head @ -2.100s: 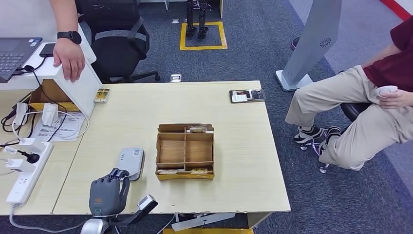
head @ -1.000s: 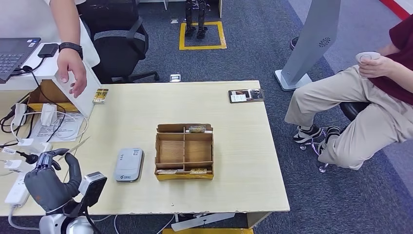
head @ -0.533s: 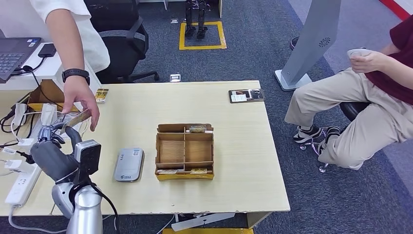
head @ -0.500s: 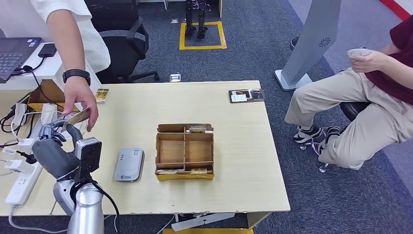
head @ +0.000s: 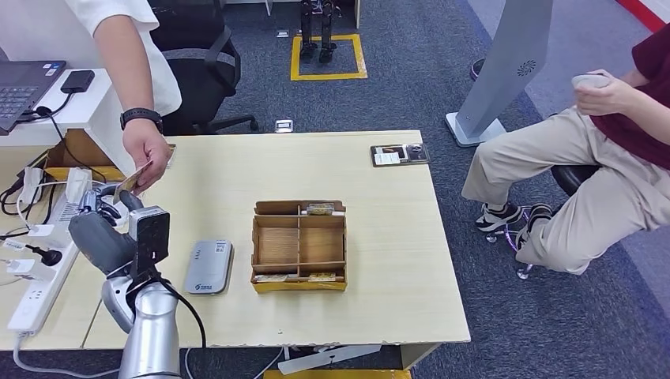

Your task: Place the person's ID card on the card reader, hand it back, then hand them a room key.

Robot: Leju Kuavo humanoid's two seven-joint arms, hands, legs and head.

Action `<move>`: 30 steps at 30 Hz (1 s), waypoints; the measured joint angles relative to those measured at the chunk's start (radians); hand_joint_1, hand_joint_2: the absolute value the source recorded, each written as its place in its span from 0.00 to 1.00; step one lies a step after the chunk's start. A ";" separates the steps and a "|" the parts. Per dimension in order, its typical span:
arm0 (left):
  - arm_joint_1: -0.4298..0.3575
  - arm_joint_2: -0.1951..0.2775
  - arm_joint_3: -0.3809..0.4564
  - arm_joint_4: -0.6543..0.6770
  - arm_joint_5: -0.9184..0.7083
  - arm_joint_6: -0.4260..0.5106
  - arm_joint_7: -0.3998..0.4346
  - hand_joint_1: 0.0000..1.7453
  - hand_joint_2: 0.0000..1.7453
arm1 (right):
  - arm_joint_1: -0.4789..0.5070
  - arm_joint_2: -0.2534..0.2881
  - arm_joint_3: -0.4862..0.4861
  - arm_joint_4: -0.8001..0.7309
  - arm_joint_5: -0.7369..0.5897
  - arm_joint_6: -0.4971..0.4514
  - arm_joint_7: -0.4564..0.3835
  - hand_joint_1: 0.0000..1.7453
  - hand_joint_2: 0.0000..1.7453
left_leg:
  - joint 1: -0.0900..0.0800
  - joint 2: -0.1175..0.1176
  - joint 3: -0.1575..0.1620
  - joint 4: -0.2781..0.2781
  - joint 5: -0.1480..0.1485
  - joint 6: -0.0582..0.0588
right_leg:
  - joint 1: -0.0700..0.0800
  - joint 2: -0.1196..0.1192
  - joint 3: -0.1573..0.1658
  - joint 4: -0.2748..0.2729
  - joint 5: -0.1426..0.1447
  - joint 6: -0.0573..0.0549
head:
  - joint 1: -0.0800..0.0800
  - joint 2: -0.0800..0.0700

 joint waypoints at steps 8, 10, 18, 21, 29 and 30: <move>-0.008 -0.005 0.000 0.027 0.049 0.000 -0.004 0.00 0.00 | -0.002 0.002 0.000 0.002 -0.001 0.000 0.000 0.00 1.00 | 0.000 0.000 0.000 0.000 0.000 0.000 | 0.000 0.000 0.000 0.000 0.000 0.000 | 0.000 0.000; -0.008 -0.005 0.000 0.027 0.061 0.000 -0.011 0.00 0.00 | -0.003 0.002 0.000 0.002 -0.002 0.000 0.000 0.00 1.00 | 0.000 0.000 0.000 0.000 0.000 0.000 | 0.000 0.000 0.000 0.000 0.000 0.000 | 0.000 0.000; -0.006 -0.005 0.000 0.020 0.139 0.000 -0.074 0.00 1.00 | -0.003 0.002 0.000 0.001 -0.016 0.000 0.000 0.00 1.00 | 0.000 0.000 0.000 0.000 0.000 0.000 | 0.000 0.000 0.000 0.000 0.000 0.000 | 0.000 0.000; -0.001 -0.005 -0.001 -0.005 0.189 0.000 -0.128 0.00 1.00 | -0.002 0.002 0.000 0.001 -0.023 0.000 0.000 0.00 1.00 | 0.000 0.000 -0.001 0.000 0.000 0.000 | 0.000 0.000 0.000 0.000 0.000 0.000 | 0.000 0.000; 0.049 0.004 -0.038 -0.097 0.287 0.000 -0.211 0.00 1.00 | 0.000 0.002 0.000 0.001 -0.034 0.000 -0.002 0.00 1.00 | 0.000 -0.001 -0.002 0.000 0.000 0.000 | 0.000 -0.002 0.000 0.000 0.000 0.000 | 0.000 0.000; 0.058 0.006 -0.045 -0.108 0.306 0.000 -0.219 0.00 1.00 | 0.000 0.002 0.000 0.000 -0.035 0.000 -0.002 0.00 1.00 | 0.000 -0.001 -0.002 0.000 0.000 0.000 | 0.000 -0.001 0.000 0.000 0.000 0.000 | 0.000 0.000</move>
